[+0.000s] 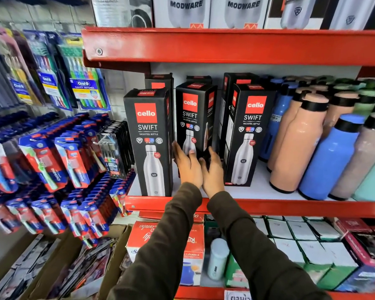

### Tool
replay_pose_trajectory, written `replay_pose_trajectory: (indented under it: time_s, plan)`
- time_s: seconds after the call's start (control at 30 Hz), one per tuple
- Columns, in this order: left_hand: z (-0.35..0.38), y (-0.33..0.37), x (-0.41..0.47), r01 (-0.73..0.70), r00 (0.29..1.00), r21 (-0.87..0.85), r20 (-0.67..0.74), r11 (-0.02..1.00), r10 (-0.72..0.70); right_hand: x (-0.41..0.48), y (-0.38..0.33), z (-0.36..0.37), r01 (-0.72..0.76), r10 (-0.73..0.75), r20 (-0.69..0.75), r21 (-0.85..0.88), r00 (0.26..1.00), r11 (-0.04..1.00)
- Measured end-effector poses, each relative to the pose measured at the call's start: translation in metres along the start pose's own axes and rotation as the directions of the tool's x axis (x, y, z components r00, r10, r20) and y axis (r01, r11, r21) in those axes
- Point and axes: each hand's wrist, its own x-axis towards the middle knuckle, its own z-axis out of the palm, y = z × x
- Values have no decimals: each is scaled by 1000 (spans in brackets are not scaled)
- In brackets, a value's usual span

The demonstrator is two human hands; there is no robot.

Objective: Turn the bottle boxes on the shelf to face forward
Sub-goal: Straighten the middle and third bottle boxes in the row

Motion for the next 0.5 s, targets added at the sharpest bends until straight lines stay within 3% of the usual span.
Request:
replay_pose_trajectory:
  time_s: [0.23, 0.5]
  plan:
    - [0, -1, 7, 75, 997, -63, -13, 995, -76, 0, -1, -4, -8, 8, -23, 5, 1000, 1000]
    - [-1, -5, -6, -60, 990, 9, -130, 998, 61, -1, 1, -7, -80, 83, -34, 79, 996, 994]
